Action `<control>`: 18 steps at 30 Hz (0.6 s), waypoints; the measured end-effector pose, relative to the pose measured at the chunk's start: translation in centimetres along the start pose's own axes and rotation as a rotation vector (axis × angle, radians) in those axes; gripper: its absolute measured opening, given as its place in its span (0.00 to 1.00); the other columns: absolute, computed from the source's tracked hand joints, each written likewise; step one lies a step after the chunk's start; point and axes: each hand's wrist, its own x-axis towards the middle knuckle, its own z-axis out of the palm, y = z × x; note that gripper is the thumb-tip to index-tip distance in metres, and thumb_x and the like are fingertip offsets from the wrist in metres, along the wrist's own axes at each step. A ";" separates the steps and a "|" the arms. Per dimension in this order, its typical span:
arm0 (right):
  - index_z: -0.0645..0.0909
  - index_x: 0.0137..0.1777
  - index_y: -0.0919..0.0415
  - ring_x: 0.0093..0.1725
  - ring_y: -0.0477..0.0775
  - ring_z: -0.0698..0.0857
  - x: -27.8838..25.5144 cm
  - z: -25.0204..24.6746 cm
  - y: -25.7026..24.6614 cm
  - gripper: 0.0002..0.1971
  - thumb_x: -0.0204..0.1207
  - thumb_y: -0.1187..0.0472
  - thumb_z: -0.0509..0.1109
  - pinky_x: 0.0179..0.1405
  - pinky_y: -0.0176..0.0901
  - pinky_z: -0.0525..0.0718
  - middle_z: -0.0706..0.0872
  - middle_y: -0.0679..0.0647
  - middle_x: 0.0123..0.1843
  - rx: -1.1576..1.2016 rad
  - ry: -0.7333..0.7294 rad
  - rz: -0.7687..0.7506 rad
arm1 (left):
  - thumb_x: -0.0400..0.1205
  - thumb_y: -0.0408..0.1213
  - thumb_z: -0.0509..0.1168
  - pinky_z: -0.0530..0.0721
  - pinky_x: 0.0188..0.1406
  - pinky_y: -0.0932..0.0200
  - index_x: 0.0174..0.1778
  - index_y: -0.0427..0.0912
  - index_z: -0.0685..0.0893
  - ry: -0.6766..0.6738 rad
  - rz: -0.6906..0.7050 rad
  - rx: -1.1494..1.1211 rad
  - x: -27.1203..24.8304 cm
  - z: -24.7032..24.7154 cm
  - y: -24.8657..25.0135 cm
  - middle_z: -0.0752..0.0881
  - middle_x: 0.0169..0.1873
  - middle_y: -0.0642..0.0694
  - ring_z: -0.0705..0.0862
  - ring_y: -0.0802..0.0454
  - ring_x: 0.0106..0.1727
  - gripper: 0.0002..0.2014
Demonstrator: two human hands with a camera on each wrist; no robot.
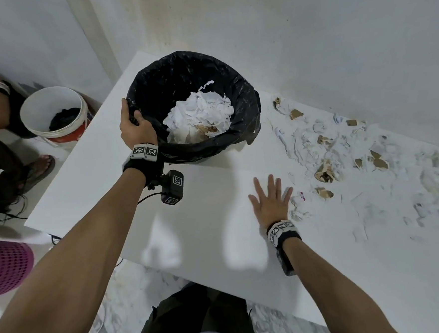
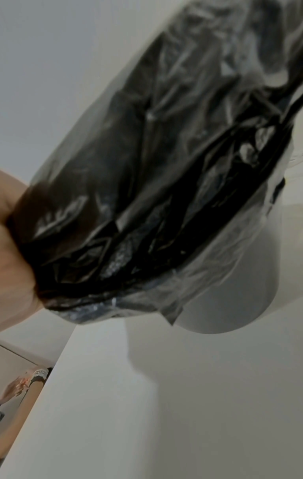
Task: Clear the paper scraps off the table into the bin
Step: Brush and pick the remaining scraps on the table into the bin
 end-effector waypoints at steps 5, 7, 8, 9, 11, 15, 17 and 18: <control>0.43 0.84 0.41 0.84 0.67 0.40 1.7 -2.0 7.0 0.28 0.84 0.39 0.37 0.77 0.73 0.35 0.42 0.62 0.86 0.021 -0.017 0.261 | 0.86 0.36 0.56 0.68 0.62 0.76 0.76 0.51 0.72 -0.014 0.011 0.013 -0.8 0.1 -0.3 0.78 0.71 0.48 0.76 0.52 0.71 0.21; 0.44 0.84 0.40 0.84 0.65 0.39 1.7 -2.8 9.2 0.28 0.85 0.40 0.42 0.78 0.74 0.38 0.41 0.59 0.86 0.106 -0.073 0.263 | 0.86 0.36 0.56 0.68 0.63 0.76 0.76 0.51 0.72 -0.026 0.011 0.012 -1.3 0.2 -0.3 0.78 0.71 0.48 0.77 0.53 0.71 0.21; 0.45 0.84 0.40 0.84 0.64 0.40 1.5 -3.3 9.9 0.28 0.85 0.39 0.45 0.79 0.72 0.40 0.42 0.57 0.86 0.176 -0.087 0.260 | 0.86 0.36 0.56 0.69 0.64 0.75 0.76 0.50 0.72 -0.030 0.013 0.008 -1.5 0.3 -0.3 0.78 0.71 0.48 0.77 0.53 0.71 0.21; 0.47 0.83 0.39 0.85 0.64 0.43 1.5 -3.3 10.5 0.29 0.84 0.39 0.48 0.79 0.71 0.42 0.44 0.55 0.87 0.259 -0.090 0.258 | 0.85 0.36 0.56 0.69 0.64 0.75 0.76 0.50 0.72 -0.035 0.015 0.003 -1.7 0.4 -0.2 0.78 0.71 0.49 0.76 0.53 0.71 0.21; 0.51 0.83 0.38 0.85 0.63 0.48 1.2 -3.3 11.4 0.31 0.81 0.36 0.50 0.79 0.73 0.51 0.48 0.51 0.87 0.392 -0.077 0.250 | 0.85 0.36 0.56 0.69 0.64 0.75 0.76 0.50 0.72 -0.046 0.014 -0.006 -2.4 0.7 -0.1 0.78 0.71 0.49 0.76 0.54 0.71 0.21; 0.47 0.82 0.35 0.84 0.62 0.47 -1.0 -3.8 11.6 0.45 0.67 0.23 0.58 0.76 0.75 0.57 0.45 0.48 0.86 0.375 -0.101 0.251 | 0.85 0.35 0.56 0.68 0.61 0.79 0.76 0.50 0.71 -0.075 0.011 -0.022 -4.0 1.5 0.2 0.77 0.72 0.50 0.76 0.55 0.72 0.21; 0.40 0.81 0.31 0.84 0.66 0.42 -1.9 -4.0 11.8 0.53 0.62 0.23 0.67 0.74 0.77 0.53 0.39 0.49 0.86 0.317 -0.162 0.178 | 0.85 0.36 0.56 0.68 0.62 0.79 0.76 0.50 0.71 -0.096 0.018 -0.025 -4.8 1.9 0.4 0.77 0.72 0.50 0.76 0.55 0.72 0.22; 0.37 0.79 0.28 0.84 0.68 0.41 -2.3 -4.4 11.9 0.54 0.60 0.23 0.69 0.73 0.79 0.53 0.37 0.49 0.86 0.290 -0.186 0.121 | 0.85 0.36 0.56 0.68 0.62 0.78 0.76 0.50 0.71 -0.105 0.017 -0.029 -5.2 2.1 0.4 0.77 0.72 0.50 0.76 0.55 0.72 0.22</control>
